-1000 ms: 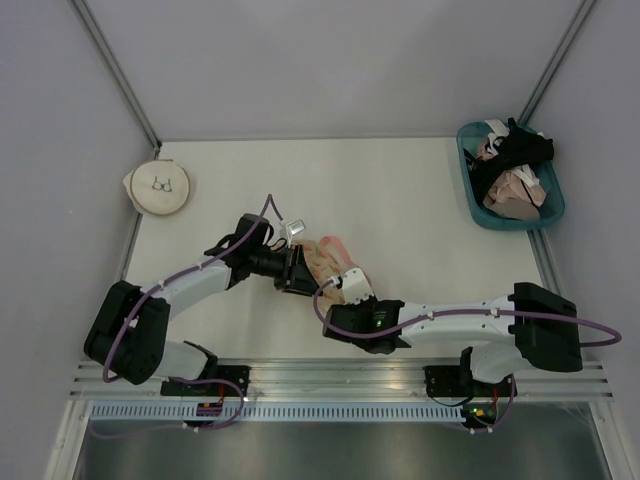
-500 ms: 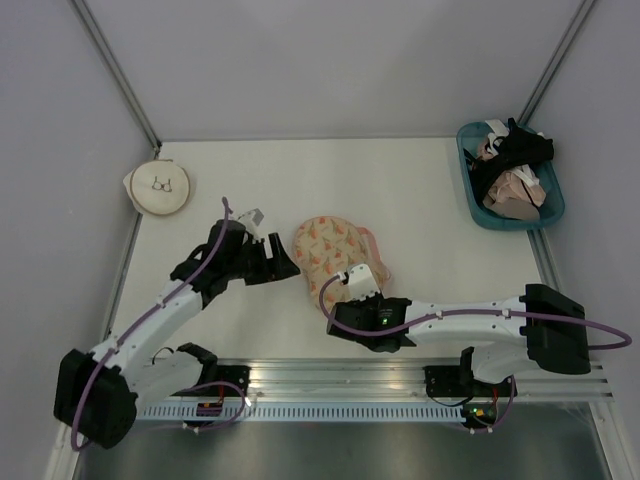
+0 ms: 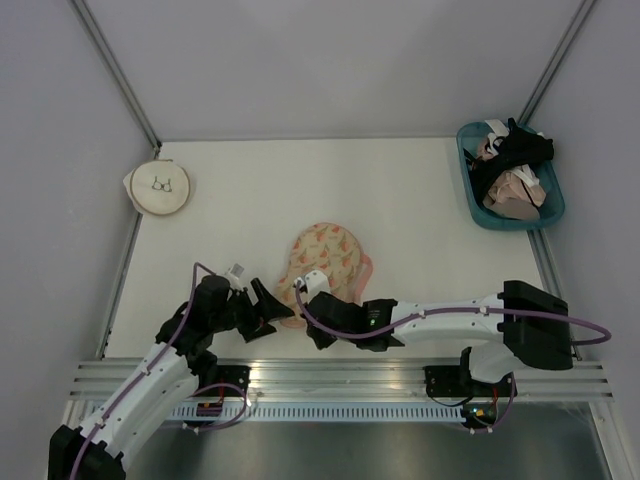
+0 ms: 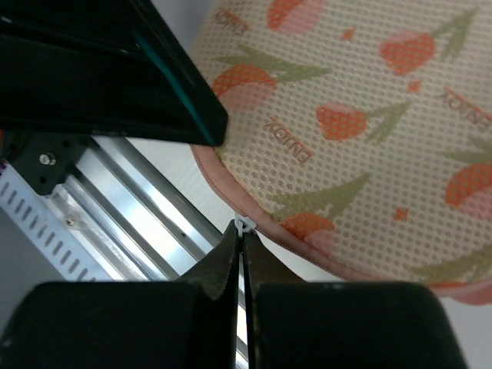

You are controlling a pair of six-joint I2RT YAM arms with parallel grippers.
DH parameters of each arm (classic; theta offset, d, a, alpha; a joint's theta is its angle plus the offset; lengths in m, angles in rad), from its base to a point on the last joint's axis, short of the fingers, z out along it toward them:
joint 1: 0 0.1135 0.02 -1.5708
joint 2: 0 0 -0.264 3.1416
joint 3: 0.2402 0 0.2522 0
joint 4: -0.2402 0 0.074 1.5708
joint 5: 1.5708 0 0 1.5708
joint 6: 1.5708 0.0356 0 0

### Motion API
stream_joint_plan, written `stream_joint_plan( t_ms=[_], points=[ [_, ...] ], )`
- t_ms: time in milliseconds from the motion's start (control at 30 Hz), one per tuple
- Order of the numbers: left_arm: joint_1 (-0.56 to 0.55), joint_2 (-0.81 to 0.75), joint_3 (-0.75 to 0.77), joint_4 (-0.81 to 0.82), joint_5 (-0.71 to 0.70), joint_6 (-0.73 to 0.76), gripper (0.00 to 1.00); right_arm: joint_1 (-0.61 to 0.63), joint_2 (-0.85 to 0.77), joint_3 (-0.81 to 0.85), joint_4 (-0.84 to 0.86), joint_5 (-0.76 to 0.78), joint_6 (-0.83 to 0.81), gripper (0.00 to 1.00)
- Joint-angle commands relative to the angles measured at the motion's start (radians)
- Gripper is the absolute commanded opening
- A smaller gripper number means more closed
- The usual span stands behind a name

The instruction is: Unzip the laundry bag and remove the bra

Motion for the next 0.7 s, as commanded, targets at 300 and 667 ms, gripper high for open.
stream_joint_plan(
  t_ms=[300, 667],
  points=[
    [-0.001, -0.128, -0.032, 0.088, -0.026, -0.352, 0.92, 0.001, 0.166, 0.139, 0.135, -0.042, -0.052, 0.0],
    [-0.003, -0.065, -0.147, 0.211, -0.125, -0.415, 0.57, 0.003, 0.13, 0.135, 0.132, 0.066, -0.054, 0.01]
  ],
)
